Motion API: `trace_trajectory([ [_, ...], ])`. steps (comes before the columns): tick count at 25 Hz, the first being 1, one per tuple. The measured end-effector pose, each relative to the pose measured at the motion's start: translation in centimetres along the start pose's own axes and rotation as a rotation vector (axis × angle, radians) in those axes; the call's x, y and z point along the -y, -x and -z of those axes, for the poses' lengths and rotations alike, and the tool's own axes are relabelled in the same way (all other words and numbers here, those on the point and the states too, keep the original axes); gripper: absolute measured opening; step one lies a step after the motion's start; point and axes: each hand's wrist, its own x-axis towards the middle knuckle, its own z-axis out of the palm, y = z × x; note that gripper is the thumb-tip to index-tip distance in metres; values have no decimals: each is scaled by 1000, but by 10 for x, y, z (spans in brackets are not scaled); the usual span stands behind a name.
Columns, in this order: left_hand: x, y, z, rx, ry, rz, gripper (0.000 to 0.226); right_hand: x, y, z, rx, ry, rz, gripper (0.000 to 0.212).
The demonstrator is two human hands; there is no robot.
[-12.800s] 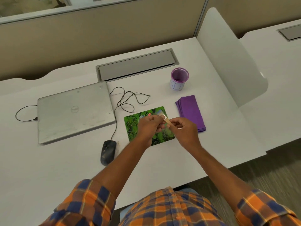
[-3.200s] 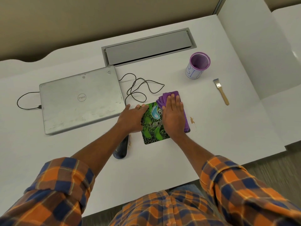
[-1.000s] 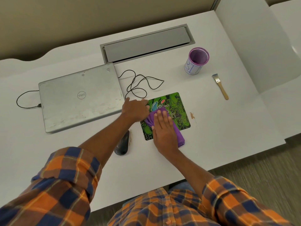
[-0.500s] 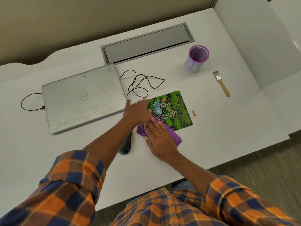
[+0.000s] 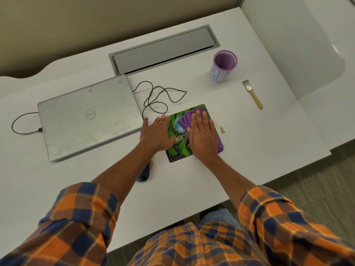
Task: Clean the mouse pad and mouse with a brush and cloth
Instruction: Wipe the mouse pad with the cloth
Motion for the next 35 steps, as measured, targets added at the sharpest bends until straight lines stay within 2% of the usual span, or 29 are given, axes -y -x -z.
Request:
trace_trajectory([
  [3, -4, 0, -4, 9, -26, 25, 125, -4, 8, 1, 13, 17, -45, 63],
  [7, -10, 1, -12, -13, -60, 57, 136, -11, 44, -2, -27, -5, -75, 62],
  [10, -12, 0, -14, -17, -63, 69, 138, -20, 67, -2, -35, 26, 46, 61],
  [13, -13, -1, -15, -17, -57, 70, 139, -25, 46, 8, 20, 66, 167, 60],
  [17, -15, -1, -16, -14, -46, 92, 142, -29, 1, 19, 99, 123, 219, 62],
  [20, -17, -1, -14, 6, -28, 120, 142, -46, -6, 21, 79, 117, 267, 61],
  [22, -19, 0, -12, 30, -26, 129, 143, -59, -1, 22, 57, 85, 267, 60],
  [25, -22, 1, -11, 32, -10, 149, 142, -70, 14, 22, 18, 30, 154, 61],
  [29, -24, 3, -8, 36, -10, 172, 142, -74, 41, 24, 11, -38, 48, 73],
  [35, -28, 7, -5, 27, -13, 193, 140, -79, 96, 31, -21, -35, 273, 63],
])
